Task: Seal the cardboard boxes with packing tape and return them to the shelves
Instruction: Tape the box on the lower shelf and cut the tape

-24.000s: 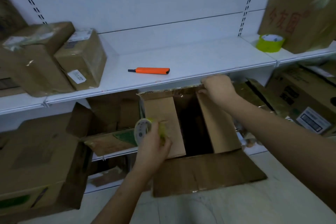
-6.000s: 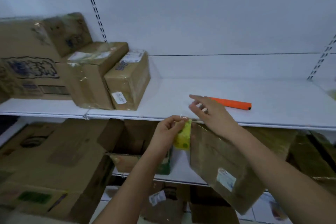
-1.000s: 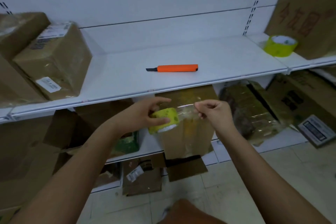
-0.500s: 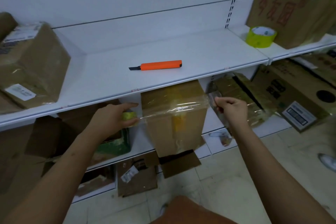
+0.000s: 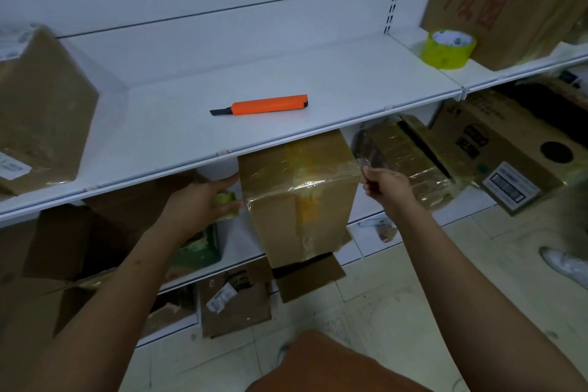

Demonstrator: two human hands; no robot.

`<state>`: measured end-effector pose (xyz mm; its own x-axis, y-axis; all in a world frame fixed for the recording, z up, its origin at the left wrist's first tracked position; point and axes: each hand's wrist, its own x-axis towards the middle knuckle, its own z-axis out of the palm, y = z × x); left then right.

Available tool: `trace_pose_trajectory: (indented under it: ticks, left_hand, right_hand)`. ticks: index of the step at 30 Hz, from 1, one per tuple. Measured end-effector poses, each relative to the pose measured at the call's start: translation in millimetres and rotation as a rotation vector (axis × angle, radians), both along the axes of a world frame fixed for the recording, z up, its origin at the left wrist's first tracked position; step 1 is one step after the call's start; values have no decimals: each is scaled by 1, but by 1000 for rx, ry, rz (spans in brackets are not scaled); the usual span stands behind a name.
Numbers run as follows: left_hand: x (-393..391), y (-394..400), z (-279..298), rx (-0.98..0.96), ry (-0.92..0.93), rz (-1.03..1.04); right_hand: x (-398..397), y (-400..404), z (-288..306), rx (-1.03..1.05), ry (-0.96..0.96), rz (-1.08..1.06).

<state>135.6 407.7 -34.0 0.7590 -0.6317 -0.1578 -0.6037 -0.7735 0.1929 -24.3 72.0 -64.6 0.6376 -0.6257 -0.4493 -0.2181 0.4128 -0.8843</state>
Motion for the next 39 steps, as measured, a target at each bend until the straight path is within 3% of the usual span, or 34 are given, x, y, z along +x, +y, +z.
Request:
trace_pose_trajectory:
  ticks: [3, 8, 10, 12, 13, 16, 21, 25, 28, 31, 34, 39]
  left_hand:
    - [3, -9, -7, -39, 73, -48]
    - [11, -12, -14, -122, 216, -68]
    - [11, -11, -16, -119, 213, -69]
    - [7, -14, -16, -132, 204, -83]
    - [4, -17, -15, -158, 224, -79]
    - [-7, -26, -14, -225, 299, -50]
    - [-27, -40, -18, -303, 380, -5]
    - [-34, -47, -23, -366, 391, -3]
    - [-33, -50, -25, -453, 452, 25]
    - [-33, -55, -27, -469, 454, 24]
    - [-37, -60, -29, -473, 460, 29]
    - [-40, -59, -33, -531, 481, 44]
  right_hand:
    - [1, -7, -7, -70, 88, -1]
    - [-10, -19, -27, -666, 462, 173]
    - [-16, -19, -28, -998, 435, 38]
    - [-16, -10, -16, -1233, 242, -125]
    - [-13, -4, -12, -1323, 148, -84]
    - [-6, 17, -24, -1330, 18, 177]
    - [-2, 8, -28, -1087, -12, 236]
    - [-5, -32, -28, -1364, 14, 486]
    - [5, -56, -8, -1512, 136, 699]
    - [17, -57, 21, -1750, 115, 693]
    - [12, -16, 6, -1676, 93, 799]
    - [14, 0, -23, -1710, 72, 684]
